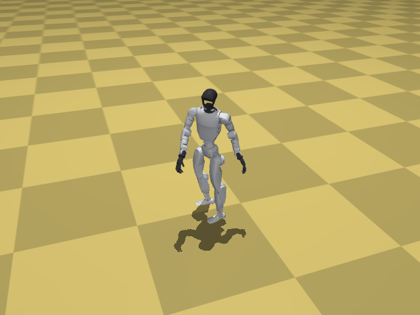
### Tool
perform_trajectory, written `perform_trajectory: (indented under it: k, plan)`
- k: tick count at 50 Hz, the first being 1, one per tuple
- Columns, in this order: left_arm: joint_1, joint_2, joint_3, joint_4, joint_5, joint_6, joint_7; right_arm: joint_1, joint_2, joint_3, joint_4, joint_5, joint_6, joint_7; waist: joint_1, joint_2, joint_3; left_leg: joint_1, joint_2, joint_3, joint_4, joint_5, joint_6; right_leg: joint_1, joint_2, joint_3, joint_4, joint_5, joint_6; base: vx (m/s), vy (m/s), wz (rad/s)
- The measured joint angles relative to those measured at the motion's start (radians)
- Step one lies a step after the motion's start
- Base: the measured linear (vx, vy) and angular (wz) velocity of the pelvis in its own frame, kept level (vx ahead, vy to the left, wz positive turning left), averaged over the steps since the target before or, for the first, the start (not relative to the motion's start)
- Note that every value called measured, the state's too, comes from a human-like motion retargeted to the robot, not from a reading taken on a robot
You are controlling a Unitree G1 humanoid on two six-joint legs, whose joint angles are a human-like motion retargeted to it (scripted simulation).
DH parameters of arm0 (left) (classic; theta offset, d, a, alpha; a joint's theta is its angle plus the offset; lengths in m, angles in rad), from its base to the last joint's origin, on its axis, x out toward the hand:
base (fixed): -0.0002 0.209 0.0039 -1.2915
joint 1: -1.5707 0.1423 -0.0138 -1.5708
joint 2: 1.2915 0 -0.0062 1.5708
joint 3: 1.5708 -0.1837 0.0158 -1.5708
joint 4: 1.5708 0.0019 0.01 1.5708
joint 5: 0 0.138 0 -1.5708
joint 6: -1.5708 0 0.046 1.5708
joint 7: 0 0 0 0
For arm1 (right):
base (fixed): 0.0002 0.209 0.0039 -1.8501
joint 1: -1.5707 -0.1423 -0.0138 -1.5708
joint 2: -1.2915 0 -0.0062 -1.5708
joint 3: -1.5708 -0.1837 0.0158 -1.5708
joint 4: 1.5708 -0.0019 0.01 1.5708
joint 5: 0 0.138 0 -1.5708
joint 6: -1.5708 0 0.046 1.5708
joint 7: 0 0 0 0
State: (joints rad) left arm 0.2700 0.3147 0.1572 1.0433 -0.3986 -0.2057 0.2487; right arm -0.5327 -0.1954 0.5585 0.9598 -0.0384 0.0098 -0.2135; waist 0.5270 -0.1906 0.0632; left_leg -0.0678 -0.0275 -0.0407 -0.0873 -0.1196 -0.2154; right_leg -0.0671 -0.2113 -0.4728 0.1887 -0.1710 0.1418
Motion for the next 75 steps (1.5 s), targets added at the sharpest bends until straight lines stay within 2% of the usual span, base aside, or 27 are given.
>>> perform_trajectory:
  k: [5, 10, 18, 20, 24, 27, 30, 38, 45, 56, 68, 75]
  plan:
    - [-0.004, -0.062, 0.000, -0.007, -0.006, -0.001, -0.006, -0.052, 0.066, 0.093, -0.046, -0.116, -0.005, 0.041, 0.021, 0.005, 0.000, -0.001, -0.001, -0.022, 0.000, 0.004, -0.007, 0.006, -0.004, -0.023, 0.011, -0.002, -0.012, 0.00, -0.03, 0.24]
    - [-0.030, -0.082, -0.007, -0.045, -0.022, -0.014, -0.010, -0.047, 0.079, 0.173, -0.126, -0.216, -0.039, 0.145, 0.038, 0.007, -0.004, -0.020, -0.010, -0.063, 0.000, 0.024, 0.002, 0.014, -0.009, -0.066, -0.001, 0.006, -0.010, -0.01, -0.05, 0.36]
    - [-0.109, -0.056, -0.050, -0.190, -0.031, -0.041, 0.006, 0.063, 0.025, 0.192, -0.131, -0.218, -0.065, 0.210, 0.070, 0.012, 0.007, -0.096, -0.053, -0.161, 0.000, 0.051, 0.099, 0.017, -0.033, -0.193, -0.038, 0.030, 0.013, -0.05, -0.05, 0.80]
    - [-0.123, -0.047, -0.063, -0.234, -0.028, -0.048, 0.007, 0.098, 0.012, 0.185, -0.087, -0.216, -0.056, 0.193, 0.067, 0.012, 0.011, -0.114, -0.054, -0.118, 0.000, 0.030, 0.125, 0.017, -0.041, -0.236, -0.045, 0.035, 0.019, -0.04, -0.02, 1.14]
    - [-0.139, -0.026, -0.079, -0.289, -0.026, -0.055, 0.010, 0.162, 0.005, 0.144, 0.066, -0.228, -0.020, 0.135, 0.042, 0.008, 0.016, -0.134, -0.028, 0.121, 0.000, 0.006, 0.140, 0.019, -0.053, -0.322, -0.057, 0.041, 0.028, 0.01, 0.01, 1.13]
    - [-0.147, -0.010, -0.085, -0.286, -0.021, -0.052, 0.021, 0.202, 0.016, 0.078, 0.205, -0.227, 0.010, 0.085, 0.018, -0.001, 0.015, -0.142, -0.005, 0.320, 0.000, 0.044, 0.124, 0.021, -0.057, -0.375, -0.059, 0.047, 0.023, 0.08, 0.05, 0.91]
    - [-0.149, 0.001, -0.091, -0.246, -0.016, -0.040, 0.038, 0.251, 0.010, 0.012, 0.295, -0.197, 0.032, 0.059, -0.003, -0.010, 0.010, -0.148, 0.005, 0.434, 0.000, 0.105, 0.109, 0.028, -0.061, -0.413, -0.049, 0.057, 0.007, 0.15, 0.08, 0.69]
    - [-0.137, -0.003, -0.122, -0.078, 0.000, 0.024, 0.066, 0.423, -0.062, -0.076, 0.288, -0.041, 0.034, 0.049, -0.024, -0.017, -0.023, -0.136, 0.013, 0.376, 0.000, 0.193, 0.153, 0.055, -0.097, -0.449, 0.051, 0.173, -0.080, 0.23, 0.15, 0.48]
    - [-0.087, -0.013, -0.105, -0.039, 0.030, 0.035, 0.036, 0.482, -0.077, -0.106, 0.250, -0.013, 0.024, 0.068, -0.016, 0.007, -0.063, -0.061, 0.043, 0.304, 0.000, 0.259, 0.116, 0.100, -0.114, -0.419, 0.130, 0.373, -0.113, 0.26, 0.17, 0.37]
    - [-0.081, -0.002, -0.078, -0.095, 0.041, 0.011, 0.022, 0.312, -0.034, -0.034, 0.151, 0.005, 0.014, 0.046, 0.003, 0.003, -0.132, 0.003, 0.057, 0.278, 0.000, 0.380, 0.017, 0.093, -0.133, -0.255, 0.175, 0.600, -0.086, 0.18, 0.10, 0.13]
    - [-0.136, 0.016, -0.062, -0.170, -0.020, -0.019, 0.025, -0.014, 0.115, 0.055, 0.090, -0.007, 0.012, -0.008, 0.020, -0.013, -0.180, 0.024, 0.054, 0.321, 0.000, 0.393, 0.022, 0.067, -0.119, -0.073, 0.128, 0.686, -0.014, 0.09, 0.02, -0.23]
    - [-0.134, 0.012, -0.058, -0.199, 0.000, -0.017, 0.017, -0.056, 0.147, 0.144, -0.064, -0.092, -0.026, 0.080, 0.017, -0.006, -0.198, 0.025, 0.050, 0.365, 0.000, 0.369, 0.027, 0.058, -0.116, -0.052, 0.111, 0.686, -0.006, 0.05, 0.01, -0.17]
